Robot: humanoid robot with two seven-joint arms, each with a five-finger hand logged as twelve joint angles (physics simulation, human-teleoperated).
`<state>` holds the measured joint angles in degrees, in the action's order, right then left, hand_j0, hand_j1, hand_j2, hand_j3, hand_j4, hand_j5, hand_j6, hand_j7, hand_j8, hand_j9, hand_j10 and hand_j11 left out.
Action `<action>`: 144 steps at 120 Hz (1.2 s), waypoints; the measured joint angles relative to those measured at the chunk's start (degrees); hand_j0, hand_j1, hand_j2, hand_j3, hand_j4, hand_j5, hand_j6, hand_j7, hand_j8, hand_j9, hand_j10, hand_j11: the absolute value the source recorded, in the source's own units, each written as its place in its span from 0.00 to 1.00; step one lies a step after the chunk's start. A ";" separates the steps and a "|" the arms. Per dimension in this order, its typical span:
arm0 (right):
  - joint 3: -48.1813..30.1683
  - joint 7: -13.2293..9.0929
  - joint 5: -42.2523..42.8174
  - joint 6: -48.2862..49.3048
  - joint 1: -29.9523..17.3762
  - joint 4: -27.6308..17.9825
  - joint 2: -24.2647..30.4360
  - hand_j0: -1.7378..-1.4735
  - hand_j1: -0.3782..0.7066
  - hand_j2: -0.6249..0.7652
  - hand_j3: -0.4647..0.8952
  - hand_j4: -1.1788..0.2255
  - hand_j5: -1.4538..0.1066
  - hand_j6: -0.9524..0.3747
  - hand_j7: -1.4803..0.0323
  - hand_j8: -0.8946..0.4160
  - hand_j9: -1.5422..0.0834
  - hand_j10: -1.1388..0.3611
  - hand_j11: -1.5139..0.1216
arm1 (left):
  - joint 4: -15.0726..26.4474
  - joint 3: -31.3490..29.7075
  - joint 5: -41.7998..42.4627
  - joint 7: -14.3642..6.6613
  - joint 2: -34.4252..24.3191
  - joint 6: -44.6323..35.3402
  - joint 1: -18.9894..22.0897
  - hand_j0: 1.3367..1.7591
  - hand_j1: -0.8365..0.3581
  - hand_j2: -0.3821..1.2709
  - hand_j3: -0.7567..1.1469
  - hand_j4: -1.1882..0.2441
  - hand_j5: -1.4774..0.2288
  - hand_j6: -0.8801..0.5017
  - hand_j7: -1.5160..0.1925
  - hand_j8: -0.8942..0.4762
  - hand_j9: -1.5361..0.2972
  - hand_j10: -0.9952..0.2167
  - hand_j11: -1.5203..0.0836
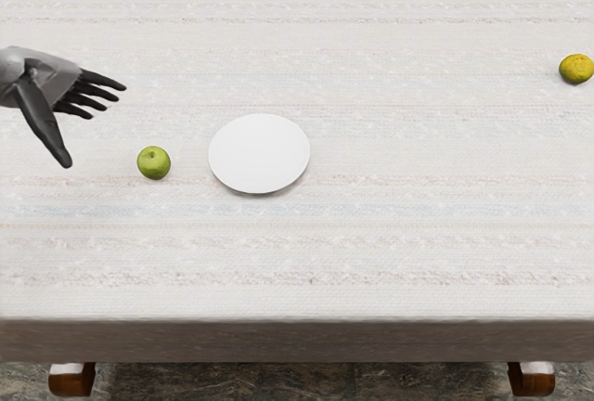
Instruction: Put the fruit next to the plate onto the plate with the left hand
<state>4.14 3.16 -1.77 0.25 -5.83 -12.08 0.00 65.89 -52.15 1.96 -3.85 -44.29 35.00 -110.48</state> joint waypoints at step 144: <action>-0.10 0.00 0.01 0.02 0.03 0.13 0.00 0.30 0.05 0.45 0.34 0.82 0.91 0.70 0.96 0.67 0.93 0.74 0.91 | 12.79 -25.12 9.69 -1.46 40.40 -22.87 -21.01 0.76 0.99 0.23 0.40 0.83 0.87 0.64 0.89 0.65 0.84 0.82 0.95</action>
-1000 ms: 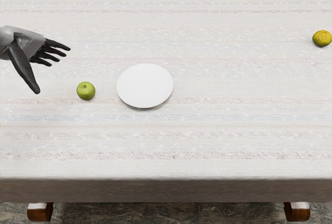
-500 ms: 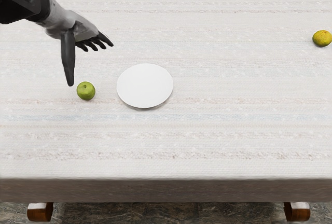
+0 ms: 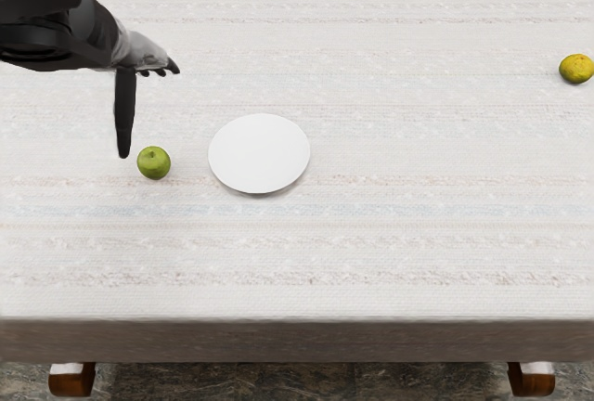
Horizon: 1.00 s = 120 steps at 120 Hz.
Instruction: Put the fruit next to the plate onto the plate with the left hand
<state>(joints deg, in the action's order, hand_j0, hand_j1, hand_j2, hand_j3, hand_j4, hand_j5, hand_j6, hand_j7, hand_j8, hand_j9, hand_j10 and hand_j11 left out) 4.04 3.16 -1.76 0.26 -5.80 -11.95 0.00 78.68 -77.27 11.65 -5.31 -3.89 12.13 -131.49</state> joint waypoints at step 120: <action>0.00 0.00 0.00 0.00 0.00 0.00 0.00 0.30 0.05 0.45 0.34 0.82 0.91 0.70 0.96 0.67 0.93 0.74 0.91 | -6.03 7.04 5.35 -11.04 3.89 -25.00 21.75 0.76 0.95 0.24 0.40 0.80 0.83 0.61 0.86 0.62 0.81 0.79 0.91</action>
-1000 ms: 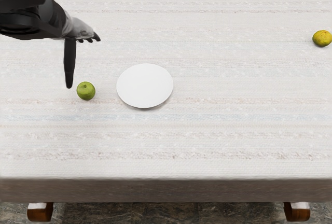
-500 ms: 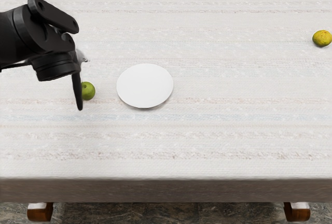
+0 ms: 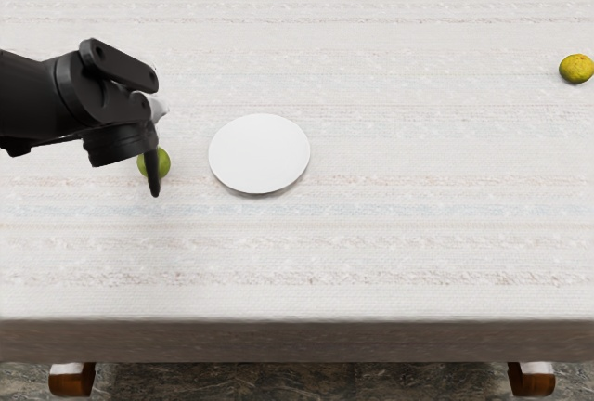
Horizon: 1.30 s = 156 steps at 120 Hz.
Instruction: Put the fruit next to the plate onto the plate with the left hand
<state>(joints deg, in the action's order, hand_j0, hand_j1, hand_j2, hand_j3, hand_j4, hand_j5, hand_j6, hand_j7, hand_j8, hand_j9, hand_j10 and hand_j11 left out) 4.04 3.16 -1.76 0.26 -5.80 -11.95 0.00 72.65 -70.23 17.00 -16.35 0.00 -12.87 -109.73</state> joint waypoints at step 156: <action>0.00 0.00 0.00 0.00 0.00 0.00 0.00 0.30 0.05 0.45 0.34 0.82 0.91 0.70 0.96 0.67 0.93 0.74 0.91 | -7.87 0.54 -1.28 0.01 0.00 -2.07 8.71 0.76 0.63 0.28 0.40 0.57 0.59 0.37 0.61 0.39 0.58 0.52 0.65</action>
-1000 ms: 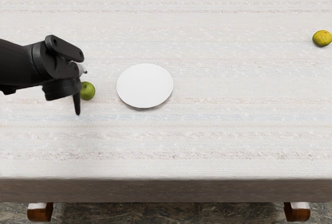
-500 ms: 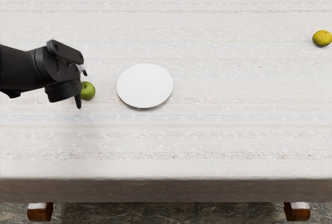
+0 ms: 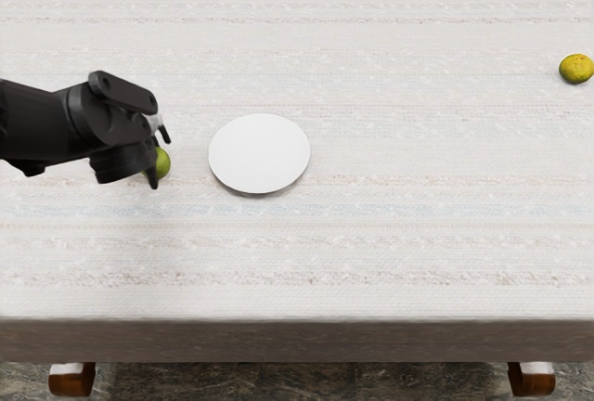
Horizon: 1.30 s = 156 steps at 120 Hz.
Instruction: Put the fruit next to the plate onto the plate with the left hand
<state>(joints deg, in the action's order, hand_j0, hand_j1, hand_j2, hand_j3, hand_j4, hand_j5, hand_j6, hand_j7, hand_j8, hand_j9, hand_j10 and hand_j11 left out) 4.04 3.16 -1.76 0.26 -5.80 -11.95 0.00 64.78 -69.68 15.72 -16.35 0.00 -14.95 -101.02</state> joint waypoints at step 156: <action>0.00 0.00 0.00 0.00 0.00 0.00 0.00 0.30 0.05 0.45 0.34 0.82 0.91 0.70 0.96 0.67 0.93 0.74 0.91 | -0.32 -0.20 -0.09 -0.13 0.00 -5.24 3.02 0.76 0.50 0.29 0.40 0.48 0.49 0.28 0.51 0.29 0.49 0.41 0.55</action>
<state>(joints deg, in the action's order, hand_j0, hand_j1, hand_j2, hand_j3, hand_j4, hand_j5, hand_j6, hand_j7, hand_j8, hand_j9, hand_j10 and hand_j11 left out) 4.04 3.16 -1.76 0.26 -5.80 -11.95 0.00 64.46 -69.88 15.63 -16.47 0.00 -20.19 -98.01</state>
